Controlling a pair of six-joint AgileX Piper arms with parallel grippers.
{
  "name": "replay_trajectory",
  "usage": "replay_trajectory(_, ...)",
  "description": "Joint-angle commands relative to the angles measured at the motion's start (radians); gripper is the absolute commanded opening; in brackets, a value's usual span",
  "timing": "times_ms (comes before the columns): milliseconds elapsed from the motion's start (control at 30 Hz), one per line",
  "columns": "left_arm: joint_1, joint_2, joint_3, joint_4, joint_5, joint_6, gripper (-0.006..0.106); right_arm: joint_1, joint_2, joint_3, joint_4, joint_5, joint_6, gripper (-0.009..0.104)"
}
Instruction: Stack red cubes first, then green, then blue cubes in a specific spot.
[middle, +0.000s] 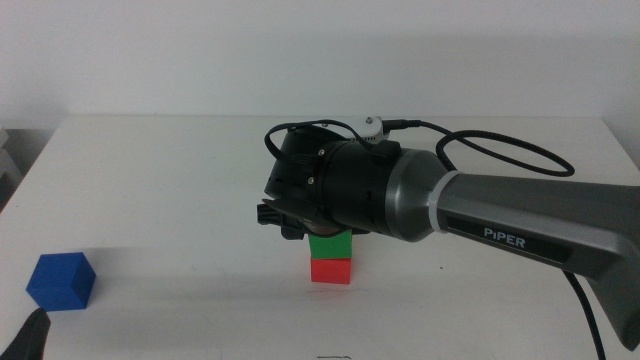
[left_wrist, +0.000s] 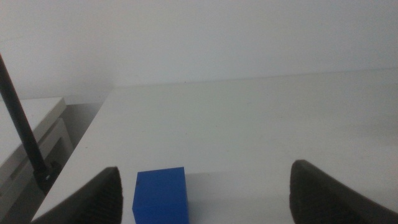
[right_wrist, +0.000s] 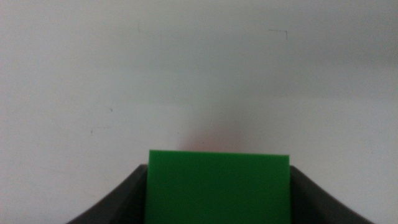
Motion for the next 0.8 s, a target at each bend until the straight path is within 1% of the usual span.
replay_trajectory(0,-0.001,-0.019,-0.003,-0.006,-0.075,-0.006,0.090,-0.001,-0.054,-0.023,-0.034,0.000,-0.005,0.055)
replay_trajectory(100,-0.001,-0.019,-0.003,-0.006,-0.075,-0.006,0.090,-0.001,-0.060,-0.023,-0.035,0.002,0.011,0.070)
replay_trajectory(167,-0.001,-0.019,-0.003,-0.006,-0.075,-0.006,0.090,-0.001,-0.067,-0.023,-0.035,0.004,0.010,0.077)
replay_trajectory(267,-0.001,-0.019,-0.003,-0.006,-0.075,-0.006,0.090,-0.001,-0.099,-0.023,-0.034,0.007,0.002,0.084)
replay_trajectory(367,-0.001,-0.019,-0.003,-0.006,-0.075,-0.006,0.090,0.002,-0.161,-0.023,-0.030,0.048,-0.023,0.085)
replay_trajectory(467,-0.001,-0.019,-0.003,-0.006,-0.075,-0.006,0.090,0.007,-0.248,-0.015,-0.024,0.088,-0.103,0.085)
replay_trajectory(567,-0.001,-0.019,-0.003,-0.006,-0.075,-0.006,0.090,-0.007,-0.381,0.069,0.020,0.045,-0.219,0.085)
replay_trajectory(767,-0.001,-0.019,-0.003,-0.006,-0.075,-0.006,0.090,-0.068,-0.726,0.380,0.146,-0.111,-0.454,0.085)
